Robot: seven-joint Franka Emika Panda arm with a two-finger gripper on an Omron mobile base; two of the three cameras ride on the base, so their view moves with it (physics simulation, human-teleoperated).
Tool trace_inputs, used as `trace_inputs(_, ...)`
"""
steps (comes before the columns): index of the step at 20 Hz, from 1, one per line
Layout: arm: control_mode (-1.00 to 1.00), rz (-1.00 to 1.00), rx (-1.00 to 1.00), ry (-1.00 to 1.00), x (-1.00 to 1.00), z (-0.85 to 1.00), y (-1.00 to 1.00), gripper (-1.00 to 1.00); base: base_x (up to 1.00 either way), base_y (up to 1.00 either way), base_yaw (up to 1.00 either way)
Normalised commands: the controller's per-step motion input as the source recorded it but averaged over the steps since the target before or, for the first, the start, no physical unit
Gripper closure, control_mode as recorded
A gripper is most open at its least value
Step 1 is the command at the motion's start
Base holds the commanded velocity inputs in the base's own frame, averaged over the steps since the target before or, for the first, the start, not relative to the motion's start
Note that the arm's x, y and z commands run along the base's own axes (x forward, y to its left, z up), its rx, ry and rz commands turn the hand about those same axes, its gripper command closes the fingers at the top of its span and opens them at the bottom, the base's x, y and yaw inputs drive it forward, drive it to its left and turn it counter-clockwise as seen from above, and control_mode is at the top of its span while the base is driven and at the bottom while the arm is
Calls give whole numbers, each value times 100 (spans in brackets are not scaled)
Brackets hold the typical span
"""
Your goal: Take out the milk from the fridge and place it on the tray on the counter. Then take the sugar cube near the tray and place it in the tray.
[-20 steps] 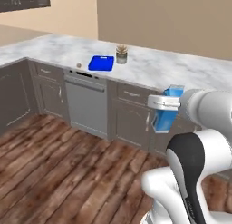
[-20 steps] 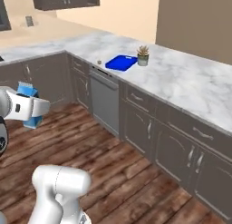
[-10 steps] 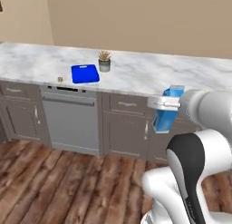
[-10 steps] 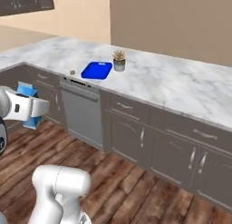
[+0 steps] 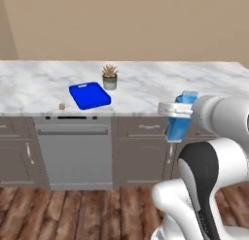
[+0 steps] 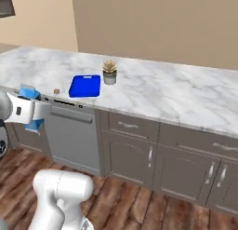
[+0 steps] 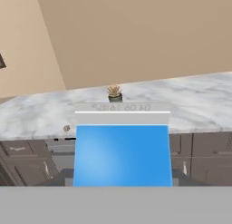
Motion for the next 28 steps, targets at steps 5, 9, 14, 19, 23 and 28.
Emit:
trace_inputs(5, 100, 0, 0, 0, 0, 0, 0, 100, 1, 100, -19)
trace_inputs(9, 100, 0, 0, 0, 0, 0, 0, 100, 0, 100, -9)
trace_inputs(14, 100, 0, 0, 0, 0, 0, 0, 100, 56, 60, -7)
trace_inputs(19, 100, 0, 0, 0, 0, 0, 0, 100, 98, 14, -8)
trace_inputs(23, 100, 0, 0, 0, 0, 0, 0, 100, 98, -4, -11)
trace_inputs(28, 100, 0, 0, 0, 0, 0, 0, 100, 79, -23, -11)
